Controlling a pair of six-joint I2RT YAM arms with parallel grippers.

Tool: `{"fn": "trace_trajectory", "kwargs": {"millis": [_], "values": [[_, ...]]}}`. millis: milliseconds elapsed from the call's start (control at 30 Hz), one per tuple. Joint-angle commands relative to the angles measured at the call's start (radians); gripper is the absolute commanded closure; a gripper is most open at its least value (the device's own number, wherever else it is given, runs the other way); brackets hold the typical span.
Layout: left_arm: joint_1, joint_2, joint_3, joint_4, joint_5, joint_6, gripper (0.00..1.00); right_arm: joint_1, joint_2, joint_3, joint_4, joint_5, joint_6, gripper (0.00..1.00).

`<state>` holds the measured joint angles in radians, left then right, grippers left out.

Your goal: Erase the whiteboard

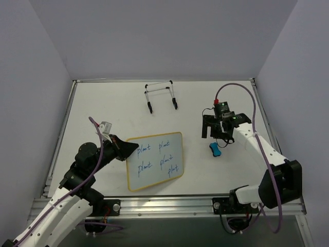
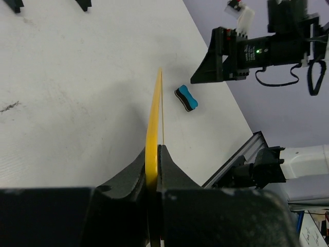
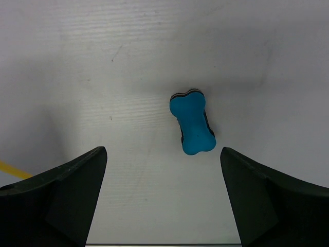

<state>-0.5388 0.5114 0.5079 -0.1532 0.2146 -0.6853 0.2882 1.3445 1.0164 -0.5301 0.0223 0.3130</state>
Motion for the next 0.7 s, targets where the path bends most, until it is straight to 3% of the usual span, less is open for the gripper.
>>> {"fn": "trace_trajectory", "kwargs": {"millis": [0,467,667], "values": [[-0.009,-0.056,0.043,-0.160,-0.142,0.055,0.98,0.011,0.088,-0.041,0.011,0.047,0.012,0.13],[-0.041,-0.042,0.032,-0.164,-0.098,0.049,0.98,0.012,0.288,-0.078,0.117,0.025,-0.002,0.21],[-0.041,-0.027,0.018,-0.112,-0.047,0.044,0.98,-0.056,0.280,-0.076,0.114,-0.005,-0.015,0.33]]}}
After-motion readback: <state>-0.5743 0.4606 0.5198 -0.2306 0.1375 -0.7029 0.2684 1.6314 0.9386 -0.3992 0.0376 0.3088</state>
